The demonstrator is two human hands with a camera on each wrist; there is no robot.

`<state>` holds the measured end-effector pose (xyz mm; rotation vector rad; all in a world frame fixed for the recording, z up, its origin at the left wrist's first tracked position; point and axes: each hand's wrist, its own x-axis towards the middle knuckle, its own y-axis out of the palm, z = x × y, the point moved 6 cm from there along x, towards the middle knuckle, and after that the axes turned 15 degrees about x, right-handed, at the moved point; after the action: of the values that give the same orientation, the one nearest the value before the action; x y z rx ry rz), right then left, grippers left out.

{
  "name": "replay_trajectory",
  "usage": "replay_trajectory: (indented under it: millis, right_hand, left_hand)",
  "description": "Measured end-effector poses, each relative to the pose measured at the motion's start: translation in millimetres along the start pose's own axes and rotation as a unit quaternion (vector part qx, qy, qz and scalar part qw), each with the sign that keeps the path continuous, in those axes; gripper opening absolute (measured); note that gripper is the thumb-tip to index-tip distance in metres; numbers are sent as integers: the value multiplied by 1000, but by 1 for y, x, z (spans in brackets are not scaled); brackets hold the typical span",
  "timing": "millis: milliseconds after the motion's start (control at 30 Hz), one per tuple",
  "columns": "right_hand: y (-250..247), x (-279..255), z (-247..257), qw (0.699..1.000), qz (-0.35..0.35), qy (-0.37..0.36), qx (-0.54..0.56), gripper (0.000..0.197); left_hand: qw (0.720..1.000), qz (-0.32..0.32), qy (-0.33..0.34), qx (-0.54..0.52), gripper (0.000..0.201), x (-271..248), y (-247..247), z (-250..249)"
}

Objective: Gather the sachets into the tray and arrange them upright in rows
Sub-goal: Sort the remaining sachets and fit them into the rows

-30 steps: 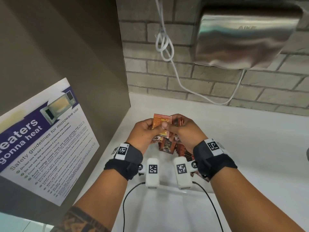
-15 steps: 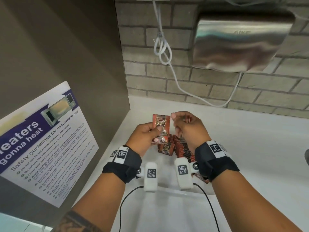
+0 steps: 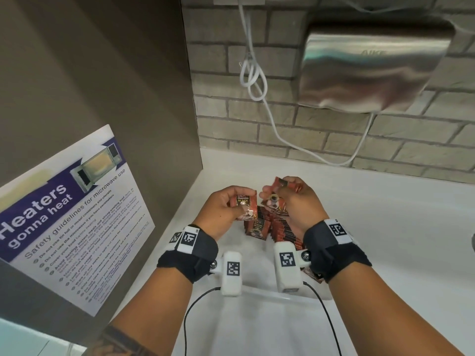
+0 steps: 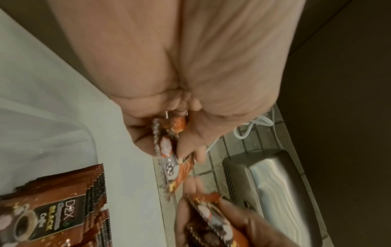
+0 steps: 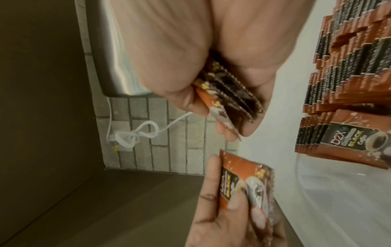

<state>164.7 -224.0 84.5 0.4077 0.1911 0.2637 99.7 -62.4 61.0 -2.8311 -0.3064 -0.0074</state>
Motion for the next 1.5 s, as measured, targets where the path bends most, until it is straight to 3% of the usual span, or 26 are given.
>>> replay_trajectory:
  millis: [67,233,367,433,500,567,667,867,933,1000,1067,1167,1233,1267,1333,1400,1500]
  right_hand:
    - [-1,0,1,999,6,20,34,22]
    - [14,-12,-16,984,113,116,-71,43]
    - [17,-12,-26,978,128,164,-8,36]
    - [11,-9,-26,980,106,166,20,33]
    - [13,-9,-28,975,105,185,60,37]
    - [21,-14,-31,968,126,202,80,31]
    - [33,-21,-30,961,150,212,97,9]
    - [27,-27,-33,954,148,232,120,13]
    - [20,-28,-34,961,138,228,75,14]
    - [9,-24,-32,972,126,196,-3,27]
    - [0,-22,-28,979,108,167,-41,33]
    - [-7,-22,-23,983,96,151,-39,31]
    - [-8,-24,-20,985,94,142,-32,31]
    - [-7,-24,-19,985,100,142,-22,32]
    - [-3,-27,-19,983,118,140,7,33]
    - [-2,-30,-20,985,125,118,6,33]
    - [-6,-31,-11,988,104,58,-93,28]
  left_hand:
    - [999,10,2,-31,44,-1,-3,-3]
    - [999,21,21,-30,62,-3,0,-15]
    - [997,17,40,67,68,-7,4,-21]
    - [979,-5,66,191,86,-8,2,-24]
    - [956,16,131,260,99,-11,8,-34]
    - [950,69,174,251,96,-15,19,-42]
    - [956,116,171,209,80,-16,27,-48]
    - [943,86,199,253,60,-11,21,-46]
    - [935,78,207,277,58,-8,20,-44]
    - [921,69,228,307,62,-5,19,-43]
    - [920,73,228,312,79,-4,20,-43]
    - [963,84,119,228,121,5,18,-34]
    - [995,86,-2,45,130,6,16,-25]
    - [991,97,-59,-65,126,5,19,-19]
    - [953,156,-120,-232,99,0,32,-17]
    - [935,198,-101,-276,69,-4,39,-25]
    - [939,220,-71,-256,55,-3,40,-26]
